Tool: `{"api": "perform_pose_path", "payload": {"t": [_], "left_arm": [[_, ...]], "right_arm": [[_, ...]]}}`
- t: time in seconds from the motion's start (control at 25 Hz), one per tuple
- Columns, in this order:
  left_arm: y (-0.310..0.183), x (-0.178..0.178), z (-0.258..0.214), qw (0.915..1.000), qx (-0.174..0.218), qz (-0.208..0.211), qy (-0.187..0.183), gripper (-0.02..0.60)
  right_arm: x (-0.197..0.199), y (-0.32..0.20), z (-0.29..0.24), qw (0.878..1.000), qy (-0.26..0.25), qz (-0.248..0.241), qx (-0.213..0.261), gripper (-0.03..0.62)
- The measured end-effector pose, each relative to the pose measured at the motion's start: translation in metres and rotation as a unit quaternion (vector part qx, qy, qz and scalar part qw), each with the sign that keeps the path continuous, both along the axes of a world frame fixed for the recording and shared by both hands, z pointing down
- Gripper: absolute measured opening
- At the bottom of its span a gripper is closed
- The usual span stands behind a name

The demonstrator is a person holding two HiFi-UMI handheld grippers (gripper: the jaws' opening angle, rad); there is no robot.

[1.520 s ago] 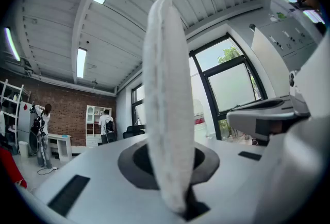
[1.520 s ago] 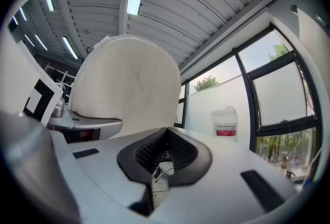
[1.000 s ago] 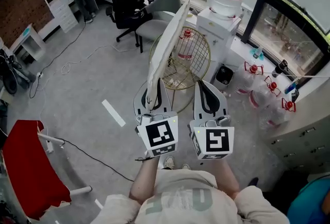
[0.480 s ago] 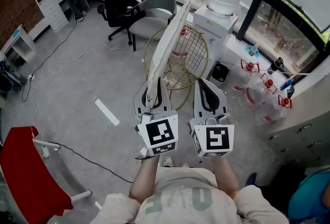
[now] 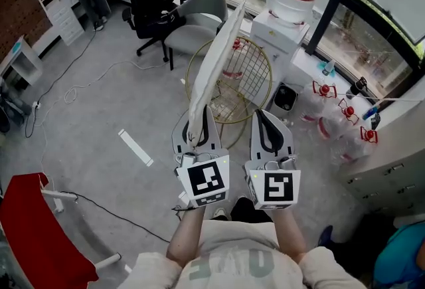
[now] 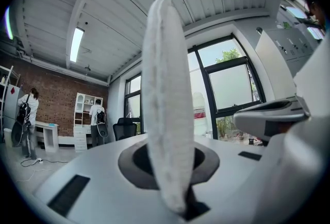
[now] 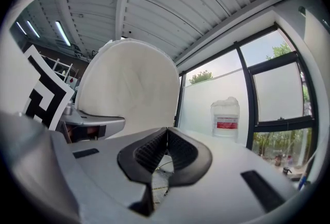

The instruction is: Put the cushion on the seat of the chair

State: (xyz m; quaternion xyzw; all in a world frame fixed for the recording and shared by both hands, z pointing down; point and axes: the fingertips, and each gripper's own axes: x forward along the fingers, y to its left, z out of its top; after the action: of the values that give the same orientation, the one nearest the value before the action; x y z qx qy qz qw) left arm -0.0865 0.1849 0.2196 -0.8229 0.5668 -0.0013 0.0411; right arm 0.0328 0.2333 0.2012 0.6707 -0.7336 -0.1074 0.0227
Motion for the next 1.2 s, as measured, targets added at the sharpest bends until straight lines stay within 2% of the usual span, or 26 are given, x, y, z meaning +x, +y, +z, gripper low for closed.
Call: {"api": "perform_pose_path", "payload": {"t": [0.36,0.72,1.2], "left_arm": [[-0.047,0.014,0.013,0.9999,-0.011,-0.001,0.004,0.058],[-0.114,0.033,0.002,0.9996,0.009,-0.026,-0.004,0.058],[-0.216,0.071,-0.015,0.9990,0.013,-0.043,-0.002,0.058]], "right_arm": [[0.028,-0.046,0.009,1.000,-0.004,0.010,-0.008,0.017],[0.043,-0.127,0.009,0.999,-0.001,-0.032,0.000,0.017],[0.076,-0.236,-0.009,0.998,-0.010,-0.060,0.010,0.017]]}}
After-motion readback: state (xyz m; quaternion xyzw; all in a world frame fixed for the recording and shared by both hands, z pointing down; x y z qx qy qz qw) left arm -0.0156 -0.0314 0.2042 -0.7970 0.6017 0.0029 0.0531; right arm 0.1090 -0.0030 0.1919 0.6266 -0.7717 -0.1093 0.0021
